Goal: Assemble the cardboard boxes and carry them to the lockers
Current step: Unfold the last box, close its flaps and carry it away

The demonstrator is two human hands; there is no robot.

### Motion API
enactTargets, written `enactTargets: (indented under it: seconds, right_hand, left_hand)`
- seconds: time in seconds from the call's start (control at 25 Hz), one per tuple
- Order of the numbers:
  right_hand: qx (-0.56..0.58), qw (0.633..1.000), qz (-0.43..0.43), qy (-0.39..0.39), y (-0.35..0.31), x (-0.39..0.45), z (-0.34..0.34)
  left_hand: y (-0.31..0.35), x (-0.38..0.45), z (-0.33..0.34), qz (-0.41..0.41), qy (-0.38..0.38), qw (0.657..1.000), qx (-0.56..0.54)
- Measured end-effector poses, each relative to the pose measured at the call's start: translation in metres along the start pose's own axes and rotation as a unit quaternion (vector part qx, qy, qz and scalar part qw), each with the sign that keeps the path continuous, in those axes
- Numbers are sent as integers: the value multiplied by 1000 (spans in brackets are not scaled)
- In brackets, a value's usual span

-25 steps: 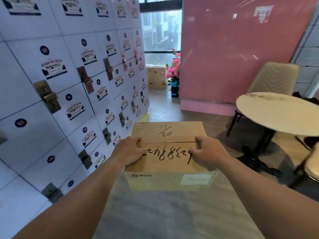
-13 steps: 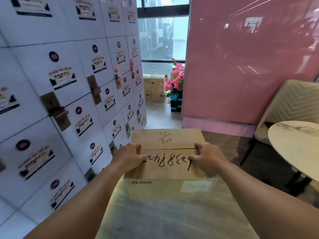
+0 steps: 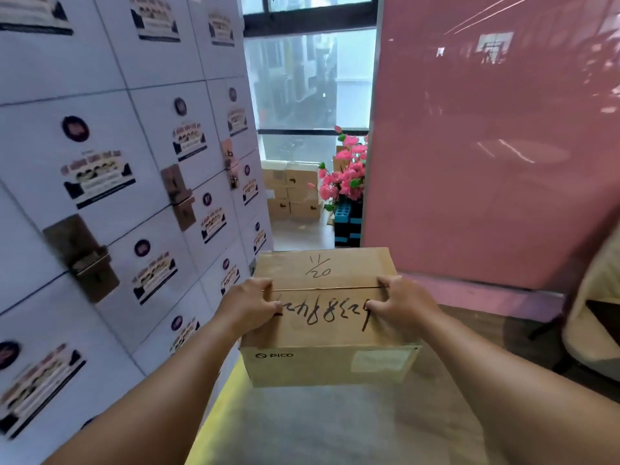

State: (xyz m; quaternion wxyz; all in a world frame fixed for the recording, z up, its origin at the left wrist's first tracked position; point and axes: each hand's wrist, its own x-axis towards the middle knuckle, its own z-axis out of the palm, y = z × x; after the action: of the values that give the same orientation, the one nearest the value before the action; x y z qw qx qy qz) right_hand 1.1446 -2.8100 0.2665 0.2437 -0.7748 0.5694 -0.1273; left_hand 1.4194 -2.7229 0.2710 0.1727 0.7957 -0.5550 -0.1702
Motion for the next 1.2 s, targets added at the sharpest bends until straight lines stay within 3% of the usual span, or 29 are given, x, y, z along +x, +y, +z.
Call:
enactTargets:
  seconds: [0.2,0.56,0.84,1.2]
  right_hand:
    - [-21,1000,-5,-5,-14,173,-22]
    - [-42,999,21,-18,-46,475,-10]
    - [-5,998,58,17,-67,682,-35]
    - [31,998,43,15,-60,977,-48]
  left_hand:
    - [11,160,-19,-25,17,999,-8]
    - [-13,480,-37,-6,-15,1000,22]
    - [6,704,-66,19,-16,1000,16]
    - [29,983,-66,-22,-15,1000,-9]
